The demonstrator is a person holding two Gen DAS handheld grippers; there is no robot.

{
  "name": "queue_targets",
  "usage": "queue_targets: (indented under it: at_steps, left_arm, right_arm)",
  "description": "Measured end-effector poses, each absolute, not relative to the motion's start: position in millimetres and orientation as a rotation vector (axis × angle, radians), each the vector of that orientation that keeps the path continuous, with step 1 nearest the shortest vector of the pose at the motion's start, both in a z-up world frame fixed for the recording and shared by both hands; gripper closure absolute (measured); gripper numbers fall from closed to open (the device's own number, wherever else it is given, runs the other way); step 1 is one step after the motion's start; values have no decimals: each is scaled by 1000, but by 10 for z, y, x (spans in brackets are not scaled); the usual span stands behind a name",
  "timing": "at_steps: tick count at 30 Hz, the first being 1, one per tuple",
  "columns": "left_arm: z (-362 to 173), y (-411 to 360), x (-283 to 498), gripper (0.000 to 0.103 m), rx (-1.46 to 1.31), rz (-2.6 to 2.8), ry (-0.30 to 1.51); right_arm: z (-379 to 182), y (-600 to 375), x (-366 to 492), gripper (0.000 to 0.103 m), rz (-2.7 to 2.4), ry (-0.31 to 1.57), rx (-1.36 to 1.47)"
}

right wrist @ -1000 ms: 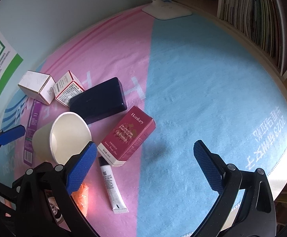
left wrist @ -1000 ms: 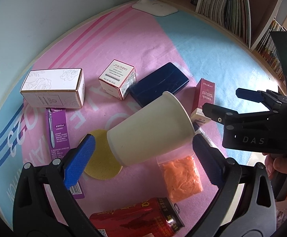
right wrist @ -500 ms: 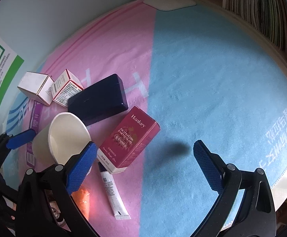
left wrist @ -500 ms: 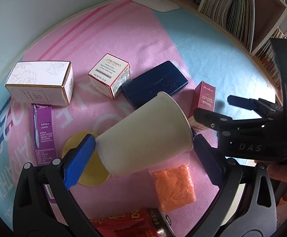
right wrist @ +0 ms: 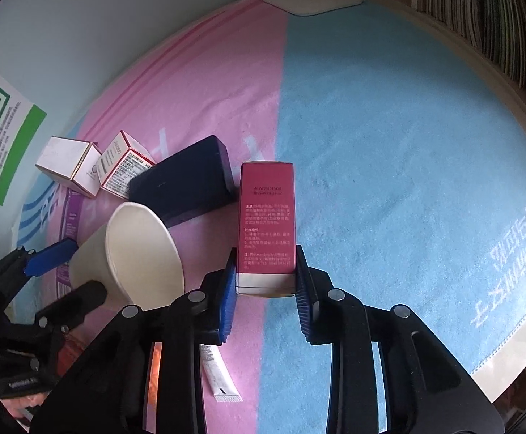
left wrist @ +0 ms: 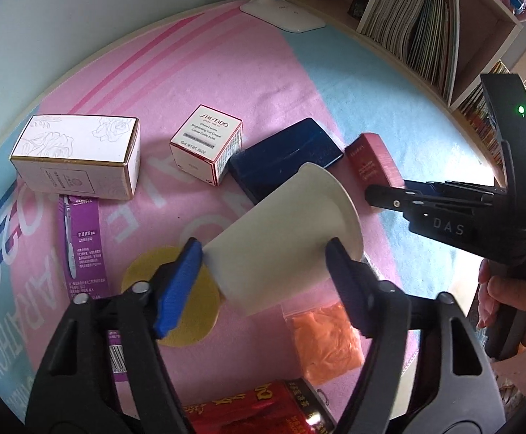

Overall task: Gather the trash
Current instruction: 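Close the left tool on the white paper cup and lift it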

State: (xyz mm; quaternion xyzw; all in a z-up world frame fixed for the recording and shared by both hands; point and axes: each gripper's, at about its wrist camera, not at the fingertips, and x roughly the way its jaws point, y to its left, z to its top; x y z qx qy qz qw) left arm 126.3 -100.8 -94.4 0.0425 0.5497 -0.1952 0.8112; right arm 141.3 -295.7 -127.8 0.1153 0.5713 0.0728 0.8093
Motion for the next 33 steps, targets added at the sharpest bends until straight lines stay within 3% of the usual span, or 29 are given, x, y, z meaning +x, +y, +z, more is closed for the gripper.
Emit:
queue_targets:
  at_steps: [5, 7, 8, 9, 13, 19, 21, 22, 24, 26, 28, 29, 31, 33]
  left_arm:
    - [-873, -970, 1235, 40, 91, -425, 1162]
    - [-825, -967, 1215, 27, 109, -417, 1161]
    - [-808, -969, 1219, 13, 113, -407, 1162]
    - [-779, -970, 1214, 7, 111, -400, 1154]
    - [-706, -1052, 1226, 7, 132, -463, 1147]
    - [-794, -1278, 1144, 7, 481, -536, 1116]
    - [-857, -1320, 1132, 7, 561, -554, 1117]
    - [-891, -1344, 1127, 7, 589, -571, 1119]
    - [-985, -1403, 1105, 7, 646, -595, 1128]
    - [-1054, -1457, 1091, 7, 682, -604, 1123]
    - [-1086, -1476, 1114, 10, 676, -612, 1110]
    - [-1093, -1475, 1136, 28, 657, -634, 1120]
    - [-1069, -1471, 1166, 33, 634, -653, 1119]
    - [-1020, -1460, 1159, 48, 628, -685, 1111]
  right_arm:
    - [-1245, -3063, 1279, 74, 159, 1218, 259]
    - [-1225, -3084, 1236, 74, 157, 1215, 248]
    - [-1215, -3089, 1219, 74, 156, 1212, 246]
    - [-1208, -3104, 1199, 74, 151, 1212, 242]
    - [-1237, -3094, 1137, 74, 139, 1223, 243]
    - [-1288, -3169, 1018, 71, 130, 1237, 263]
    - [-1313, -3183, 991, 64, 122, 1240, 272]
    - [-1323, -3190, 978, 49, 119, 1237, 281]
    - [-1316, -3178, 953, 32, 106, 1221, 279]
    - [-1321, -3120, 947, 28, 101, 1216, 248]
    - [-1338, -3012, 987, 28, 109, 1209, 220]
    - [-1349, -2949, 1014, 40, 108, 1202, 202]
    - [-1349, -2858, 1064, 73, 78, 1206, 132]
    - [-1338, -2842, 1088, 74, 117, 1216, 150]
